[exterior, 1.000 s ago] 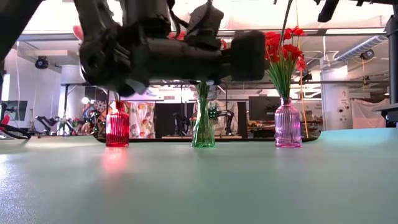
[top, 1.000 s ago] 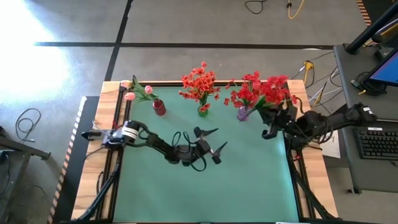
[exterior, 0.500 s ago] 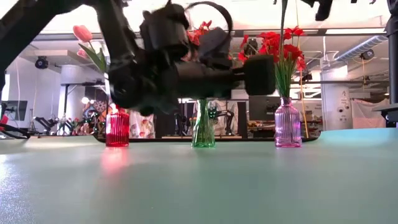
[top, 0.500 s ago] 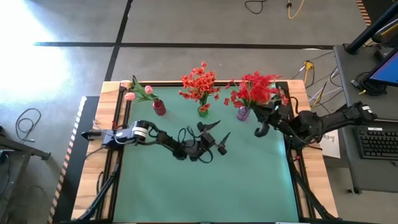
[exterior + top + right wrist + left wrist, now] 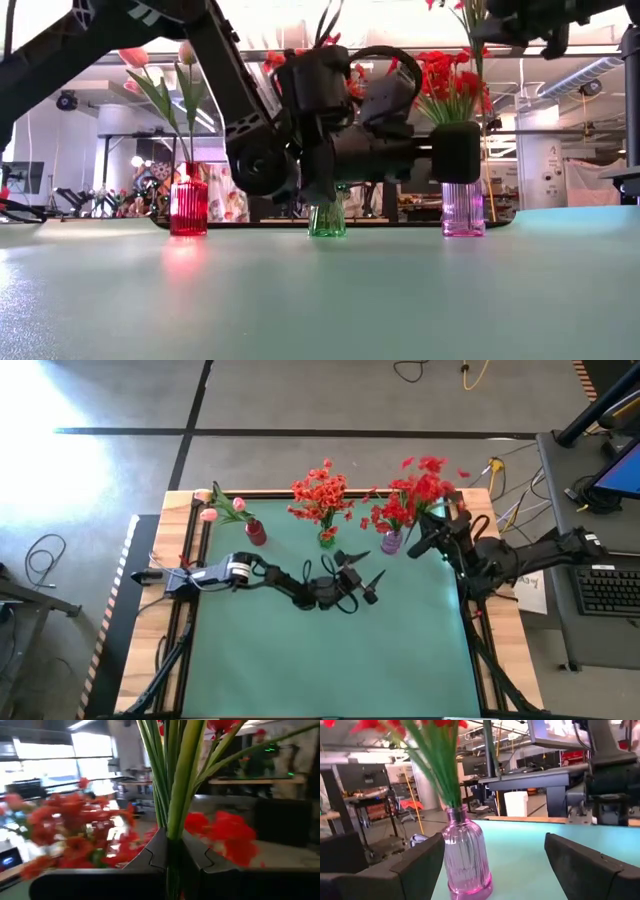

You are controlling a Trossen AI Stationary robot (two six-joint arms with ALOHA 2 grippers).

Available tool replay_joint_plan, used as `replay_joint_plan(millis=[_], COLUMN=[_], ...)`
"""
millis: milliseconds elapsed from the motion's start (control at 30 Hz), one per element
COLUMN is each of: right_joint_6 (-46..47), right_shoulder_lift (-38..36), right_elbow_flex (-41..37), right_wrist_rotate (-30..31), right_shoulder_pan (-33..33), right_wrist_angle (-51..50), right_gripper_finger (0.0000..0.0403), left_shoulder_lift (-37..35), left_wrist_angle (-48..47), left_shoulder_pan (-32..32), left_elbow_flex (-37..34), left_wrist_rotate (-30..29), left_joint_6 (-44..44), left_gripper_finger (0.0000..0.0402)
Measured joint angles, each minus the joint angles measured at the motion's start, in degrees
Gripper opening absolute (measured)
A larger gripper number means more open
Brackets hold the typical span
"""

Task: Sort flowers into vase by color
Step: Put the red flower in the violet flower vase

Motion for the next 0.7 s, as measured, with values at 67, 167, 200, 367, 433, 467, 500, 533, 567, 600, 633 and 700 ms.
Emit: replay_joint_plan(millis=[67, 167, 200, 367, 433, 467, 500, 533, 567, 600, 633, 700], right_joint_6=[2.8, 7.4, 9.0, 11.4, 10.4, 10.0, 9.4, 8.9, 8.5, 8.1, 7.5, 7.3], right_shoulder_lift=[0.2, 1.0, 1.6, 3.9, 3.8, 3.6, 3.3, 3.0, 2.7, 2.4, 2.1, 1.6], right_elbow_flex=[-0.1, -0.3, -0.3, -0.4, -0.4, -0.4, -0.4, -0.4, -0.4, -0.4, -0.4, -0.4], right_wrist_rotate=[-0.4, -3.3, -3.4, -5.9, -5.9, -5.9, -6.0, -6.0, -6.0, -6.0, -6.0, -5.9], right_shoulder_pan=[-1.6, -5.0, -6.1, -9.9, -10.0, -10.0, -10.0, -10.0, -10.0, -10.0, -10.0, -10.0], right_wrist_angle=[0.0, 0.1, 0.1, 0.8, 0.9, 1.0, 0.9, 0.9, 0.9, 0.9, 0.9, 1.2], right_gripper_finger=[0.0018, 0.0018, 0.0018, 0.0018, 0.0018, 0.0018, 0.0018, 0.0018, 0.0018, 0.0018, 0.0018, 0.0018], left_shoulder_lift=[0.0, 0.0, 0.0, -0.1, -0.1, -0.1, -0.1, -0.1, -0.1, -0.1, -0.1, -0.1], left_wrist_angle=[0.1, -0.1, 0.0, -0.1, -0.4, -1.2, -2.2, -3.1, -4.0, -4.3, -4.6, -4.8], left_shoulder_pan=[0.5, 1.4, 1.7, 2.9, 3.5, 3.9, 4.3, 4.6, 4.9, 5.4, 5.9, 6.9], left_elbow_flex=[-0.6, -1.2, -1.2, -0.7, 0.1, 0.5, 0.9, 1.2, 1.6, 1.9, 2.4, 3.2], left_wrist_rotate=[0.2, 1.3, 2.6, 6.9, 7.0, 7.0, 7.0, 7.1, 7.4, 8.3, 9.0, 10.1], left_joint_6=[-1.9, -2.2, -2.2, -2.2, -0.9, -0.6, -0.6, -0.6, -0.5, -0.4, -0.2, -0.1], left_gripper_finger=[0.0327, 0.0327, 0.0327, 0.0327, 0.0327, 0.0327, 0.0327, 0.0327, 0.0327, 0.0327, 0.0327, 0.0327])
